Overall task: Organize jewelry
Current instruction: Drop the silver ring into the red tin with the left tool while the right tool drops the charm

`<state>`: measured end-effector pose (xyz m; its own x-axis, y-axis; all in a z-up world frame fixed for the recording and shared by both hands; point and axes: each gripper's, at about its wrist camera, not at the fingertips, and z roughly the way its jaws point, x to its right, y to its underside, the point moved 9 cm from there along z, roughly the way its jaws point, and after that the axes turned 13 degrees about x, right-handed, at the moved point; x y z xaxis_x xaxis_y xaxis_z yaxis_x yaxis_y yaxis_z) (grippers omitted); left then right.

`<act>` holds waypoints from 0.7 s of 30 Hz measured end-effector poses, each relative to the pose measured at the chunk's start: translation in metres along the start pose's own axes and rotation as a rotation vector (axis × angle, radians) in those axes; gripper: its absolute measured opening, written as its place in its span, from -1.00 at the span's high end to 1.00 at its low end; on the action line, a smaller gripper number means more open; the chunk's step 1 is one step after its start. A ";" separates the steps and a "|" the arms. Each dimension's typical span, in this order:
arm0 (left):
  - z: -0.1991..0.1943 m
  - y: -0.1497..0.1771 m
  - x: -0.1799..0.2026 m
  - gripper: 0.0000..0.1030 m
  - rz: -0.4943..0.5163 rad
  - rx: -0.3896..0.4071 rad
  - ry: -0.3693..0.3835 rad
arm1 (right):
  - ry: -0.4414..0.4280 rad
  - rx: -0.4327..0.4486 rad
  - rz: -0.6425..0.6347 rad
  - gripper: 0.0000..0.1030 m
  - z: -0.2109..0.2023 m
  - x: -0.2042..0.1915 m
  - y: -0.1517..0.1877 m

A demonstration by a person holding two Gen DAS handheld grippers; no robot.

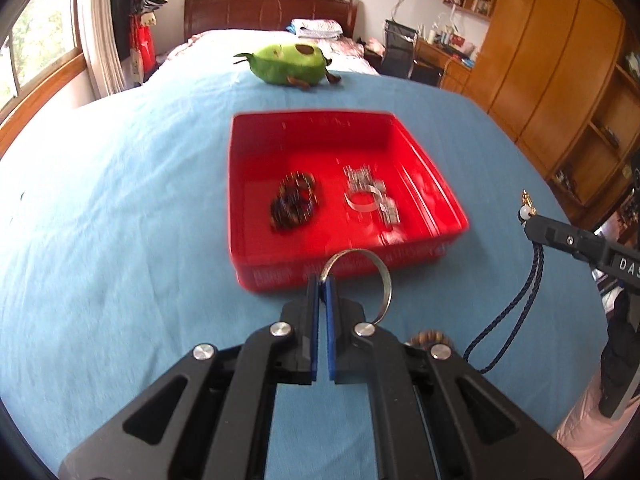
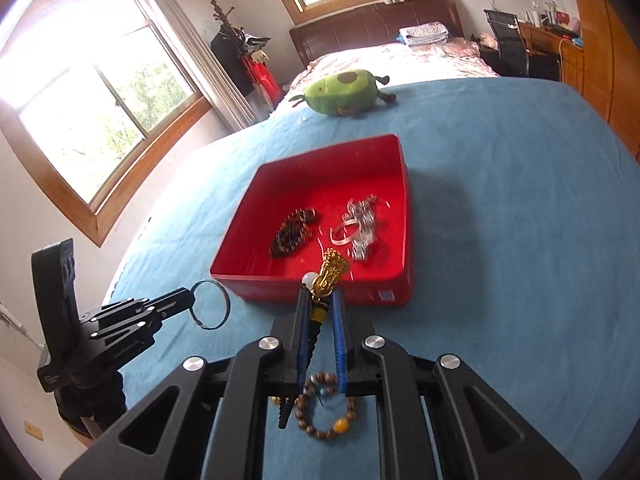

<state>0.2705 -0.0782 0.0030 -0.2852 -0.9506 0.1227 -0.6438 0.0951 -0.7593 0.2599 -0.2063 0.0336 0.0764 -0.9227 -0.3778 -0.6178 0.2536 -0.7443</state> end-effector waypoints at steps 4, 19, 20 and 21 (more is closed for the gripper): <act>0.015 -0.026 -0.005 0.95 -0.022 0.025 0.001 | 0.014 0.012 -0.017 0.79 0.022 -0.002 -0.023; 0.107 -0.067 -0.034 0.96 -0.064 -0.016 -0.046 | 0.101 -0.070 -0.040 0.79 0.139 0.021 -0.041; 0.113 -0.065 -0.036 0.96 -0.066 -0.028 -0.045 | 0.105 -0.082 -0.047 0.78 0.145 0.022 -0.040; 0.116 -0.063 -0.037 0.94 -0.064 -0.036 -0.046 | 0.109 -0.108 -0.057 0.76 0.154 0.024 -0.036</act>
<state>0.4038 -0.0836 -0.0274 -0.2101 -0.9675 0.1406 -0.6854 0.0432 -0.7269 0.4042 -0.1926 -0.0336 0.0320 -0.9624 -0.2697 -0.6959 0.1722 -0.6972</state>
